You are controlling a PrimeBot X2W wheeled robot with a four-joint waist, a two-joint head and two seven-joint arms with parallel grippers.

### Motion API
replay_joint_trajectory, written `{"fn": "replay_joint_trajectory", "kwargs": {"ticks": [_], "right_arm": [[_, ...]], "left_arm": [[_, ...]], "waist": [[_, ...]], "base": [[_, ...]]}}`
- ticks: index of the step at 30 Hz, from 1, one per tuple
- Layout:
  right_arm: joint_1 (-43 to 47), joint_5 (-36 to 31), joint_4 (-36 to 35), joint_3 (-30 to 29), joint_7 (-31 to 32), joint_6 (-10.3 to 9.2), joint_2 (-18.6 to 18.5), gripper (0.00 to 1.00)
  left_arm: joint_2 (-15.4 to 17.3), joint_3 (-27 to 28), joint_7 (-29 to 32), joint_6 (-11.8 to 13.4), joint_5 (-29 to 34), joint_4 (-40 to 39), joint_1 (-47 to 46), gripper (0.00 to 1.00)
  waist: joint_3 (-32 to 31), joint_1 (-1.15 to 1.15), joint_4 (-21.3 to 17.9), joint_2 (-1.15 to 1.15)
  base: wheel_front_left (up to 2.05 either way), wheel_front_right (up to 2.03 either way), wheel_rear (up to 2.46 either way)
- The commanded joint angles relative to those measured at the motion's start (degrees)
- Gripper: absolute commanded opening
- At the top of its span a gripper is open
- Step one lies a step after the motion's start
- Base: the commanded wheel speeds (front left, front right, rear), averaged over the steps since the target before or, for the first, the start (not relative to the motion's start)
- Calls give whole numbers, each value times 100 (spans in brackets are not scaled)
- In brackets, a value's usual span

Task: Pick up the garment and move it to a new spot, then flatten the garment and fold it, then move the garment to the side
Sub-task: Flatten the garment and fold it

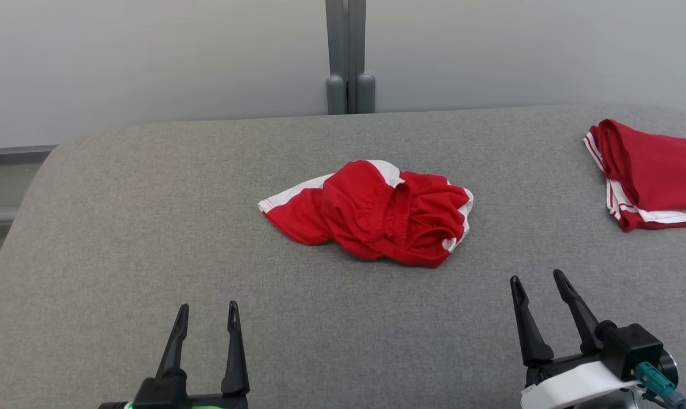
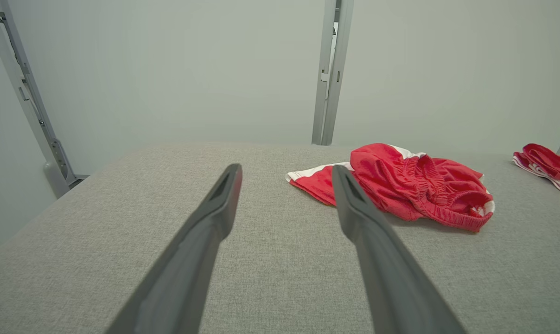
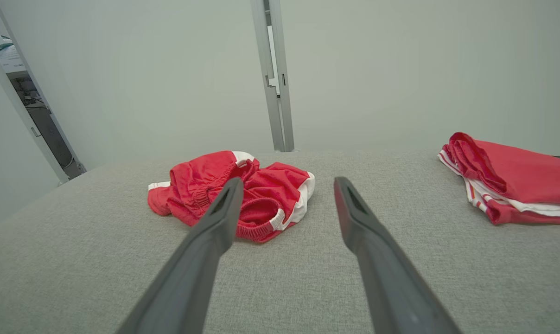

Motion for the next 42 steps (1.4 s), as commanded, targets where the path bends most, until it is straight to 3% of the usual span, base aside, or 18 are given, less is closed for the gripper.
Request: {"fn": "replay_joint_trajectory", "kwargs": {"ticks": [1, 27, 34, 42], "right_arm": [[-37, -10, 12, -5, 1, 1, 2, 100], [-28, 15, 16, -16, 2, 1, -12, 100], [-91, 25, 5, -59, 2, 1, 1, 100], [-299, 120, -98, -282, 2, 1, 73, 100]], "left_arm": [[2, 3, 0, 13, 60, 22, -94, 100], [3, -95, 0, 75, 101, 60, -123, 100], [4, -273, 0, -149, 298, 247, -250, 100], [7, -969, 0, -577, 278, 828, -1149, 100]], "waist": [[3, 0, 0, 0], [39, 0, 20, 0], [141, 0, -48, 0], [683, 0, -286, 0]], "base": [[0, 0, 0], [0, 0, 0], [0, 0, 0], [0, 0, 0]]}}
